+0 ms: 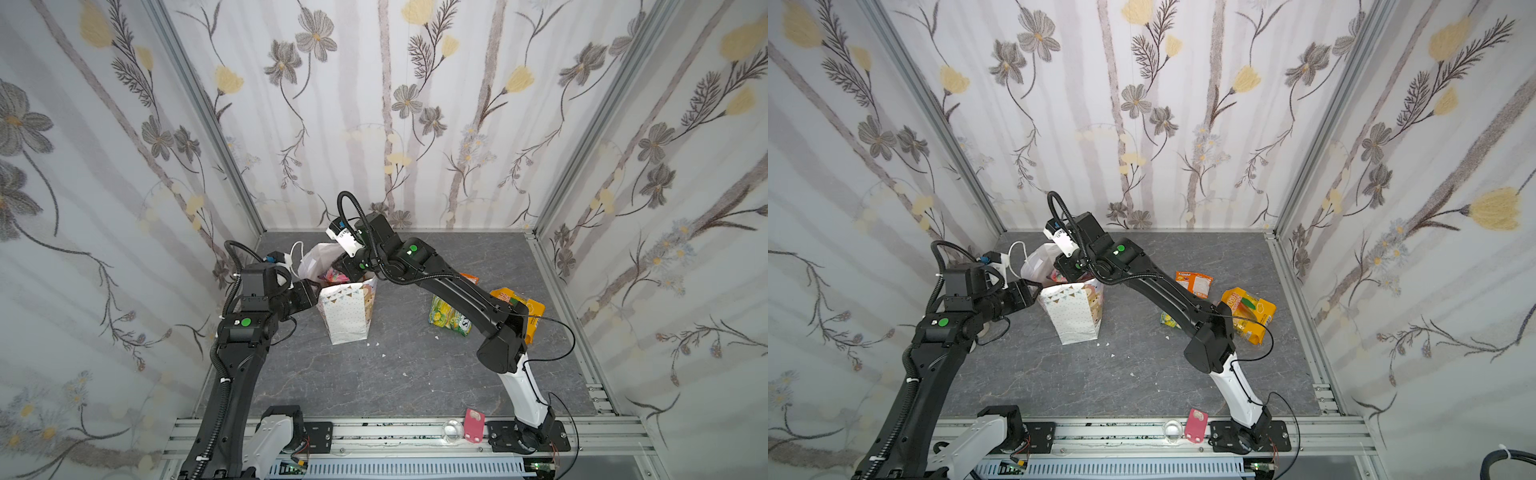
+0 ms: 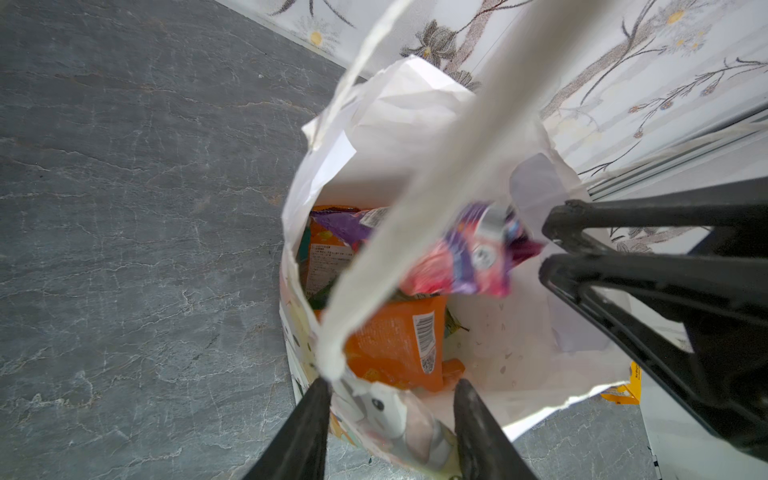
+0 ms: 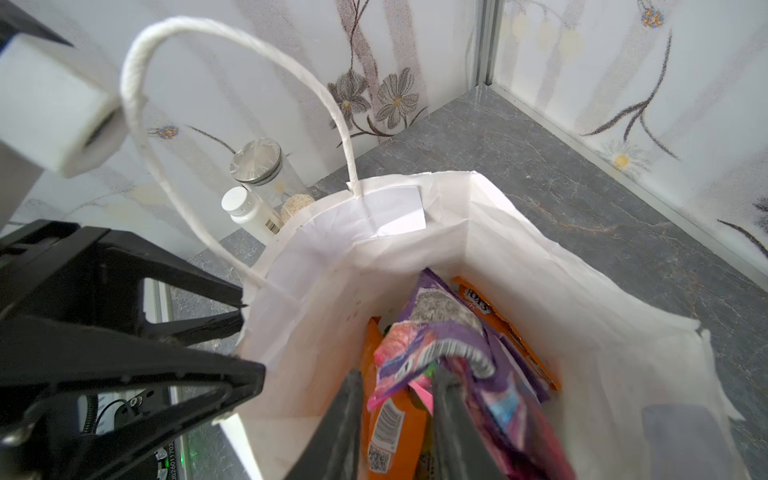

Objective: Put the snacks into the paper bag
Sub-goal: 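Open the right gripper to release the purple packet into the bag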

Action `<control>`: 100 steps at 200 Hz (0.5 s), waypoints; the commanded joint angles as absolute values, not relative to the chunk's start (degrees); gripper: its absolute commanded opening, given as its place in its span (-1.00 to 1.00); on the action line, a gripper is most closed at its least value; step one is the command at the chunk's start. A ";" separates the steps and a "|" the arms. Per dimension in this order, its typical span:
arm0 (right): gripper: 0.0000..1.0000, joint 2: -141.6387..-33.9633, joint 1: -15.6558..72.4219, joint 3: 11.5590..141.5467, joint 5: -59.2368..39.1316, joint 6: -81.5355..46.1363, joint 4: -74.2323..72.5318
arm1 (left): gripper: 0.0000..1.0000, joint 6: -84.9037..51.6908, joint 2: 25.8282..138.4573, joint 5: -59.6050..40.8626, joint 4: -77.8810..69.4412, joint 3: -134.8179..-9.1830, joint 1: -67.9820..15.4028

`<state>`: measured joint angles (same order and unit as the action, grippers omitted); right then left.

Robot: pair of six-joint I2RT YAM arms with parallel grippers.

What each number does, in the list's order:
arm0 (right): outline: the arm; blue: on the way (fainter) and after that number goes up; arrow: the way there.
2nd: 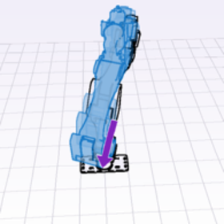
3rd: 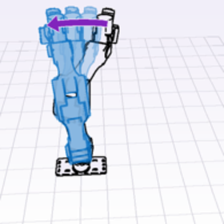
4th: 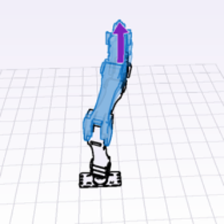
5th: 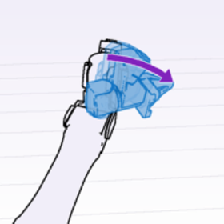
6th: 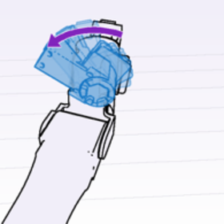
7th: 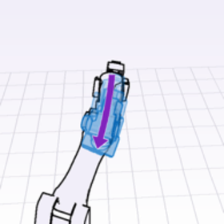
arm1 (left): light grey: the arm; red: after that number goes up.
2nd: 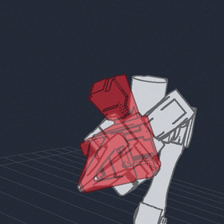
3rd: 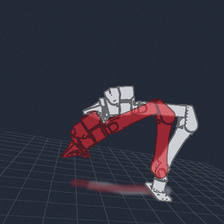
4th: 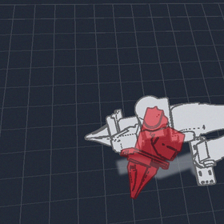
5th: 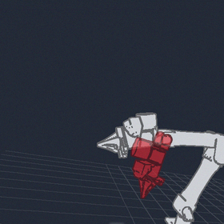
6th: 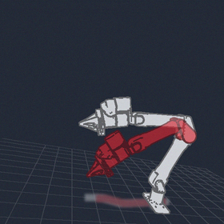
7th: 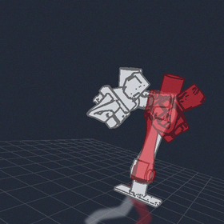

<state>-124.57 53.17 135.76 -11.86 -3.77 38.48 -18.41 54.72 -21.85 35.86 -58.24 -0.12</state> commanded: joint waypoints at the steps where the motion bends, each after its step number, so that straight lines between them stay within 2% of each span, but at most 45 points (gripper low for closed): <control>1: -0.39 -122.17 53.87 136.22 -12.90 -2.94 37.57 | -0.05 -18.19 54.54 -21.45 35.59 -58.97 -0.09; 18: -0.31 -120.94 54.18 136.21 -13.19 -3.27 37.27 | -0.04 -18.19 54.28 -21.34 35.41 -58.81 -0.09; 100: -0.29 -116.97 55.32 136.07 -12.53 -4.34 38.06 | -0.04 -18.11 54.41 -20.86 35.15 -59.32 -0.09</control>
<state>-118.17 55.07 135.76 -12.05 -4.01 38.46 -18.41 54.61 -21.63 35.86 -58.50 -0.12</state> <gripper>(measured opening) 0.355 0.478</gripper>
